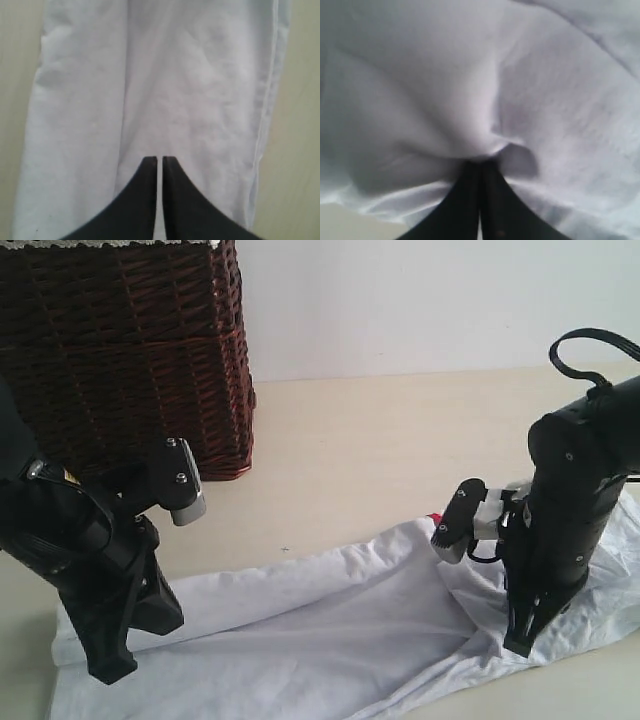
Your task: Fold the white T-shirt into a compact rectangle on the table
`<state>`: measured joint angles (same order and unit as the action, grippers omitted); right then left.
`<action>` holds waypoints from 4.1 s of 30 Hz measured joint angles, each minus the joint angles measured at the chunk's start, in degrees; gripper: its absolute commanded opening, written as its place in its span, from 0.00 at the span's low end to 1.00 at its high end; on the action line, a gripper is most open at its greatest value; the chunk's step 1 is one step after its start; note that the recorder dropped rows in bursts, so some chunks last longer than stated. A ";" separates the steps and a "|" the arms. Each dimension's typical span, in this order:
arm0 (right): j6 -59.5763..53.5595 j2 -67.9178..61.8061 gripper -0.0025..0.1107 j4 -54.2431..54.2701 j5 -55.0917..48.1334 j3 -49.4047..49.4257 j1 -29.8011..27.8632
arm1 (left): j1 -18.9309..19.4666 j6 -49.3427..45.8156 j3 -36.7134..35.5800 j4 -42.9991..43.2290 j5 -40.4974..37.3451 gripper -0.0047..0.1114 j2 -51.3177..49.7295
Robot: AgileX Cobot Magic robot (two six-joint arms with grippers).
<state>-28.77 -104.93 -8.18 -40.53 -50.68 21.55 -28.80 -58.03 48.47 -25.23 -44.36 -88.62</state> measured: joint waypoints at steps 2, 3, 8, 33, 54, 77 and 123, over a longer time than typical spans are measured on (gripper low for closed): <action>-2.31 0.82 0.17 4.53 -0.64 -0.97 0.00 | 0.00 1.50 0.00 0.62 0.03 0.40 0.00; -3.15 1.85 0.21 7.24 -0.90 -1.28 0.00 | 0.00 3.26 0.00 1.31 0.16 0.45 0.00; -2.70 12.05 0.52 15.09 0.09 -2.05 -8.32 | 0.00 17.06 1.24 7.21 -0.40 0.50 -0.10; 3.67 -4.02 0.58 27.99 -3.01 -5.45 -32.79 | -0.23 21.10 4.33 6.60 -3.57 0.50 0.60; 15.80 -2.76 0.65 16.25 -2.40 -10.29 -32.70 | -0.23 21.06 4.33 5.75 -3.84 0.50 0.60; 4.35 -9.66 0.02 26.21 -12.39 -13.37 -32.70 | -0.23 19.35 4.47 3.90 -4.47 0.50 0.60; 21.20 2.11 0.02 32.42 4.27 -39.09 35.92 | 13.72 72.71 8.61 49.29 -2.84 0.35 16.36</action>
<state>-7.57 -102.82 24.25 -36.25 -89.77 57.47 -15.08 14.67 57.09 24.06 -47.20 -72.26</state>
